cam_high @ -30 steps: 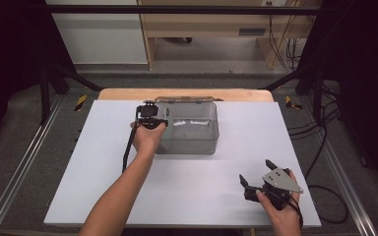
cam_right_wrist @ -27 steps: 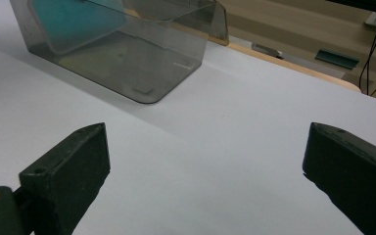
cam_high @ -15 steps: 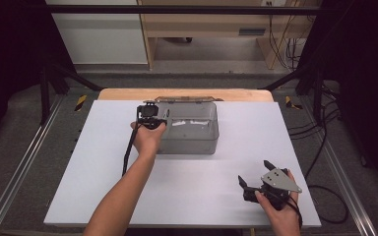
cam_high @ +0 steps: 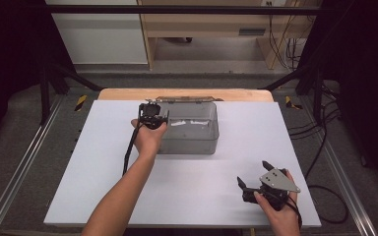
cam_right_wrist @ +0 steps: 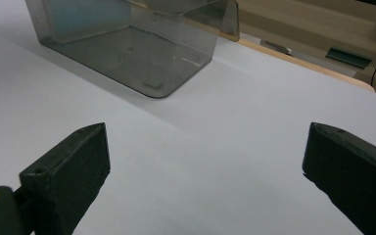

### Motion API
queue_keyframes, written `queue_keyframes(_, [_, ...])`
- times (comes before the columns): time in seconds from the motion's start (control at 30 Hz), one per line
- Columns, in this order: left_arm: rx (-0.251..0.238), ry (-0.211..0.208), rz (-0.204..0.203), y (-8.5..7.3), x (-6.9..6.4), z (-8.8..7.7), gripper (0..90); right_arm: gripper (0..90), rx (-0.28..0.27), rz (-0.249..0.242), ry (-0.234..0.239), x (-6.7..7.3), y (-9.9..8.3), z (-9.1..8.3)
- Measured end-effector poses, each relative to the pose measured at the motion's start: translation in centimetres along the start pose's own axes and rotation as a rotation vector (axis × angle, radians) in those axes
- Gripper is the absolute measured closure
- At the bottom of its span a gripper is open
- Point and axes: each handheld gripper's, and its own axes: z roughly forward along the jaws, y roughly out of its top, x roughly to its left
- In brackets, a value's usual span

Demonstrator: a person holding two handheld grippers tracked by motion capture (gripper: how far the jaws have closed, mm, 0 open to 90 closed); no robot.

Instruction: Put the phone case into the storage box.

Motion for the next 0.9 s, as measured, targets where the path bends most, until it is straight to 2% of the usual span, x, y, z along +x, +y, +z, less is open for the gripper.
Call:
queue_keyframes(0.17, [-0.002,0.083,0.123,0.2,-0.2,-0.1,73.8,4.0,0.001,-0.004,0.006,0.0,0.0,0.0])
queue_keyframes(0.23, [0.008,0.091,0.134,0.1,0.1,0.1,73.8,4.0,0.002,-0.007,0.009,0.0,0.0,0.0])
queue_keyframes(0.37, [-0.029,0.100,0.173,0.2,0.1,-0.2,74.1,4.0,0.004,-0.007,0.012,0.1,0.0,0.1])
queue_keyframes(0.47, [-0.066,0.072,0.160,0.3,0.2,-0.7,73.3,4.0,0.005,-0.007,0.013,0.1,0.0,0.1])
queue_keyframes(0.63, [-0.145,0.029,0.163,0.6,0.2,-1.9,68.4,4.0,0.006,-0.004,0.014,0.1,-0.1,0.1])
queue_keyframes(0.73, [-0.178,0.010,0.153,0.7,0.3,-2.4,60.6,4.0,0.008,-0.003,0.017,0.1,0.0,0.2])
queue_keyframes(0.9, [-0.205,-0.023,0.129,0.8,0.5,-2.8,45.3,4.0,0.004,0.010,0.017,0.0,-0.1,0.2])
